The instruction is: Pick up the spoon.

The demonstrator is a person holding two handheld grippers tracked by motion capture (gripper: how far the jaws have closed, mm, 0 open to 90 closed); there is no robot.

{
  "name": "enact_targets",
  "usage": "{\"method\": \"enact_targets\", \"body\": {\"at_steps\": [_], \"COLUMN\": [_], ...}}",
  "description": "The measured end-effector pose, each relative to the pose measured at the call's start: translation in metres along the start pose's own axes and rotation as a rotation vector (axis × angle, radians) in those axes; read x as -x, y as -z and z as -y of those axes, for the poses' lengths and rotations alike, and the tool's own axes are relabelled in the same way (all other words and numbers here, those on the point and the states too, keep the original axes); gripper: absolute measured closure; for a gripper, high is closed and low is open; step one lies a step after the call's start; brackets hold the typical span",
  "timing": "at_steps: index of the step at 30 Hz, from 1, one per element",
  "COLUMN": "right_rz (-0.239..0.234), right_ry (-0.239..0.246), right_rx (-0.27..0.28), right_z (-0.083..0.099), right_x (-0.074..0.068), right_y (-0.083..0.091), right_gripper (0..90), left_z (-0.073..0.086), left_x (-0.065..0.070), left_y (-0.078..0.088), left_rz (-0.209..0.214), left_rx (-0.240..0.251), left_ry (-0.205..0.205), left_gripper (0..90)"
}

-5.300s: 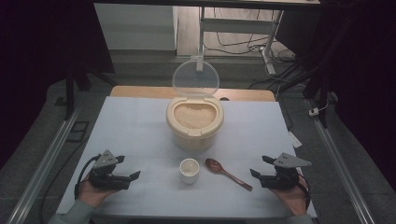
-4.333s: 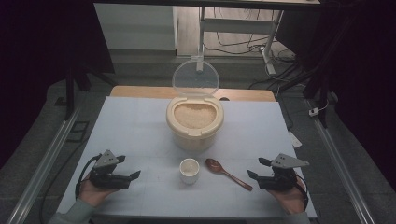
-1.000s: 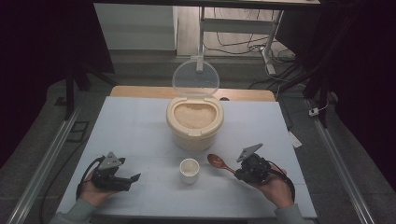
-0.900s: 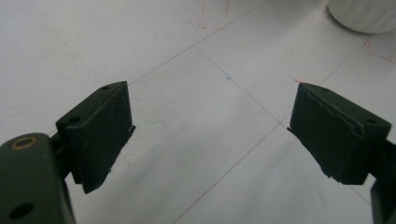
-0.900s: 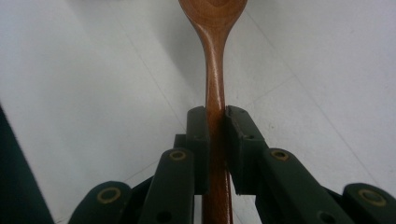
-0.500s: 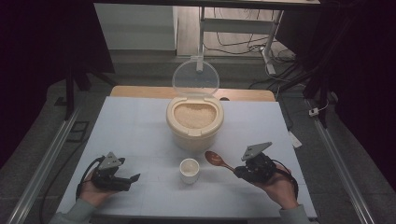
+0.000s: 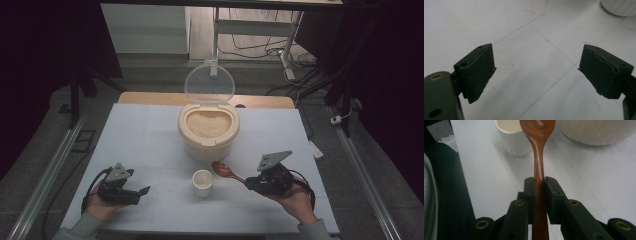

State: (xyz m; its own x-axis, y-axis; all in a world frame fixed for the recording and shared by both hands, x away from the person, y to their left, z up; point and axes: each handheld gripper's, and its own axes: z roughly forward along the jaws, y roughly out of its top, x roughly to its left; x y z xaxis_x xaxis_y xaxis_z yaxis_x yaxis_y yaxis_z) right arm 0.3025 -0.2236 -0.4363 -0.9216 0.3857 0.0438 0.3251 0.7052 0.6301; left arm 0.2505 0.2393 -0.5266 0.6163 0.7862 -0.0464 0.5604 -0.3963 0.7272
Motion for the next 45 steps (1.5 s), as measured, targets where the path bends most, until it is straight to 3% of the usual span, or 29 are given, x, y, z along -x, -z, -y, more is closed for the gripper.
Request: {"method": "enact_targets", "body": {"at_steps": [16, 24, 34, 38, 42, 45], "right_rz": [-0.039, -0.067, -0.087, -0.09, -0.09, -0.094], "right_ry": [0.085, 0.123, 0.155, 0.159, 0.163, 0.167], "right_rx": [0.013, 0.003, -0.004, -0.006, -0.004, -0.002], "right_z": [-0.033, -0.05, -0.056, -0.056, -0.057, -0.057], "right_x": [-0.008, -0.011, -0.016, -0.016, -0.016, -0.016], "right_y": [-0.009, -0.023, -0.032, -0.033, -0.034, -0.035], "right_gripper": [80.2, 80.2, 80.2, 80.2, 80.2, 80.2], "left_z": [-0.001, -0.001, -0.001, -0.007, -0.022, -0.034], "left_x": [0.0, -0.001, 0.001, 0.007, 0.02, 0.027], "left_y": [-0.001, -0.001, -0.002, 0.004, 0.014, 0.019], "left_rz": [0.003, 0.004, 0.009, 0.01, 0.036, 0.065], "left_rx": [-0.001, -0.002, -0.003, 0.008, 0.036, 0.054], "left_ry": [0.002, 0.002, -0.001, -0.032, -0.096, -0.12], "left_gripper": [12.7, 12.8, 12.8, 12.9, 13.8, 14.2]}}
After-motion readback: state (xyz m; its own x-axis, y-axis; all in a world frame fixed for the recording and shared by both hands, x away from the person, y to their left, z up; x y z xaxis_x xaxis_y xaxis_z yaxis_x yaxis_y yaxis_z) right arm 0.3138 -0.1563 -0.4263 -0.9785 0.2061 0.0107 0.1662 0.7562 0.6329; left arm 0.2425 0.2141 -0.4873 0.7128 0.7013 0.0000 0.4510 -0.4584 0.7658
